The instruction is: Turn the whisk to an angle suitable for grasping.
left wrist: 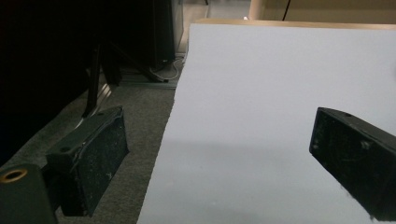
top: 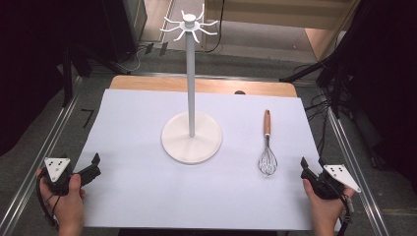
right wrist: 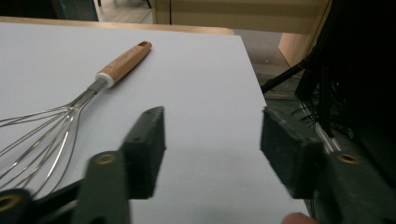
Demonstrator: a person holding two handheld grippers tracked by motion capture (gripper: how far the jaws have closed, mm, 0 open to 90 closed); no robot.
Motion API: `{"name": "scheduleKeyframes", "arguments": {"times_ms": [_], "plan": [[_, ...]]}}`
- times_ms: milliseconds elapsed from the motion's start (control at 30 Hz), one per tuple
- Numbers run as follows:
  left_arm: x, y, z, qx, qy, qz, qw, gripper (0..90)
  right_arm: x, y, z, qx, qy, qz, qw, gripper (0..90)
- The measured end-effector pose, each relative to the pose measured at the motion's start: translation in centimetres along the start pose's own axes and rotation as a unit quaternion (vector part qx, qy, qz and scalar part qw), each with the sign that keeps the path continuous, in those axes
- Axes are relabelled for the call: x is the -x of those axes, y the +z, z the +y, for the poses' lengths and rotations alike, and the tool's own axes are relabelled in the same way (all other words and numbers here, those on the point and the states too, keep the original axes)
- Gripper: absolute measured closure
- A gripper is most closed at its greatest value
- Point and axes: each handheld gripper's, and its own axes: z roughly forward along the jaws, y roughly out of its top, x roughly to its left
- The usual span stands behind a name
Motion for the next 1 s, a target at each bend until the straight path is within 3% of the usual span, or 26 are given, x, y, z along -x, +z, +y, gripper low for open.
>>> {"name": "scheduleKeyframes", "arguments": {"times_ms": [33, 133, 200, 300, 367, 433, 467, 533, 700, 733, 800, 933, 1000], "plan": [[0.0, 0.0, 0.0, 0.000, 0.000, 0.000, 1.0000, 5.2, 0.0, 0.0, 0.0, 0.000, 0.000, 0.000, 1.0000, 49.6], [0.0, 0.0, 0.0, -0.002, 0.002, 0.003, 1.0000, 5.2, -0.1, 0.0, 0.1, -0.003, 0.003, 0.018, 0.9998, 63.5], [0.1, 0.0, 0.0, 0.001, 0.000, 0.002, 1.0000, 5.2, -0.5, 0.2, 0.3, -0.021, -0.002, 0.020, 0.9996, 70.3], [0.0, 0.0, 0.0, 0.001, -0.001, 0.002, 1.0000, 5.2, -1.5, 0.7, 1.0, -0.048, -0.037, 0.022, 0.9979, 74.9], [0.0, 0.0, 0.0, 0.001, -0.001, 0.001, 1.0000, 5.2, -2.8, 1.5, 1.4, -0.075, -0.041, 0.052, 0.9950, 80.9], [0.0, 0.0, 0.0, 0.002, 0.000, 0.001, 1.0000, 5.2, -3.5, 2.0, 1.3, -0.089, -0.042, 0.029, 0.9948, 84.5], [0.0, 0.0, 0.0, 0.003, 0.001, 0.001, 1.0000, 5.2, -3.7, 2.2, 1.2, -0.099, -0.025, 0.043, 0.9939, 89.0], [0.0, -0.1, 0.0, 0.001, 0.002, 0.001, 1.0000, 5.2, -4.2, 2.5, 1.1, -0.111, -0.003, 0.072, 0.9912, 90.0], [0.1, 0.0, 0.0, -0.002, 0.004, 0.002, 1.0000, 5.2, -5.1, 2.5, 1.7, -0.125, -0.001, 0.084, 0.9886, 90.0], [0.1, 0.0, 0.0, -0.001, 0.004, 0.002, 1.0000, 5.2, -5.2, 2.4, 2.4, -0.135, 0.003, 0.096, 0.9862, 90.0], [0.1, 0.0, 0.0, 0.000, 0.005, 0.003, 1.0000, 5.2, -5.3, 2.5, 2.8, -0.137, -0.001, 0.102, 0.9853, 90.0], [0.1, 0.0, 0.0, 0.000, 0.004, 0.004, 1.0000, 5.6, -6.4, 2.5, 4.4, -0.163, 0.011, 0.141, 0.9765, 90.0], [0.1, 0.0, 0.0, -0.001, 0.003, 0.004, 1.0000, 5.9, -6.8, 2.5, 4.6, -0.168, 0.011, 0.147, 0.9747, 90.0]]}}
